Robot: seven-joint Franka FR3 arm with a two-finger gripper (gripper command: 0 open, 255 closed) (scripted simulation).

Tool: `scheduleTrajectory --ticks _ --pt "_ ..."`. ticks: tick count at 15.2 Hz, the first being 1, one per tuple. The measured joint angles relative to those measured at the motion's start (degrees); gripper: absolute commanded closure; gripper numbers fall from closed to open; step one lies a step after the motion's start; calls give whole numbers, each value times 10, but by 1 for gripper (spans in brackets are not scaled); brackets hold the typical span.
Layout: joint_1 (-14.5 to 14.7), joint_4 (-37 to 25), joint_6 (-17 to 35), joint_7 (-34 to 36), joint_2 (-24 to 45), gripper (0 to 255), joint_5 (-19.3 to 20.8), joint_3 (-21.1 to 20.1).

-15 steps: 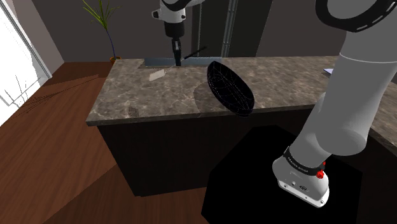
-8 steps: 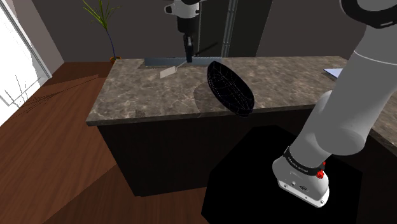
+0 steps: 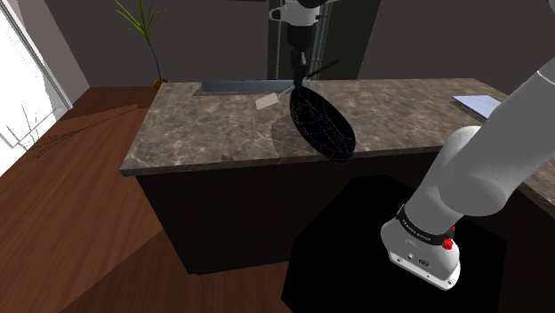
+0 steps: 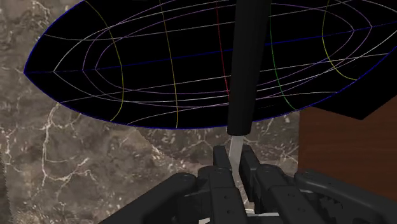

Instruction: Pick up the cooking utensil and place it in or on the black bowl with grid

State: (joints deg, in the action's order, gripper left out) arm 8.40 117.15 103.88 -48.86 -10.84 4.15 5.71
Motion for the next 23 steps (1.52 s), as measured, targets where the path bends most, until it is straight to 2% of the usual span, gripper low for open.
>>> scheduleTrajectory --ticks 6,8,23 --pt "-30 90 -7 -54 -102 255 25 36" --pt "-34 111 2 -59 -115 255 29 40" --pt "-37 205 115 -57 -95 255 35 49"
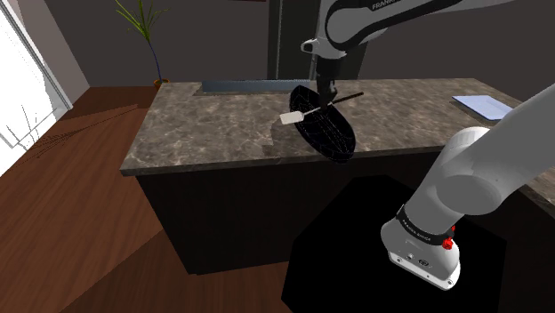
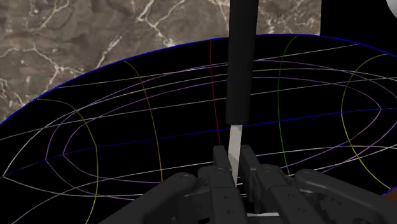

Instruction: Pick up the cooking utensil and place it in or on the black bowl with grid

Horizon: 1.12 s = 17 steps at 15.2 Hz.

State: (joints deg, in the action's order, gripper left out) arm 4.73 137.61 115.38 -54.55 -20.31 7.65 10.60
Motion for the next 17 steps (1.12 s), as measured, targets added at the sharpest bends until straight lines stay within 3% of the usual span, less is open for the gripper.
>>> scheduleTrajectory --ticks 6,7,13,17 --pt "0 3 4 0 1 255 0 0" --pt "0 3 4 0 1 0 0 0" --pt "0 3 4 0 1 0 0 0" --pt "3 -44 -54 1 -10 0 -4 -6"
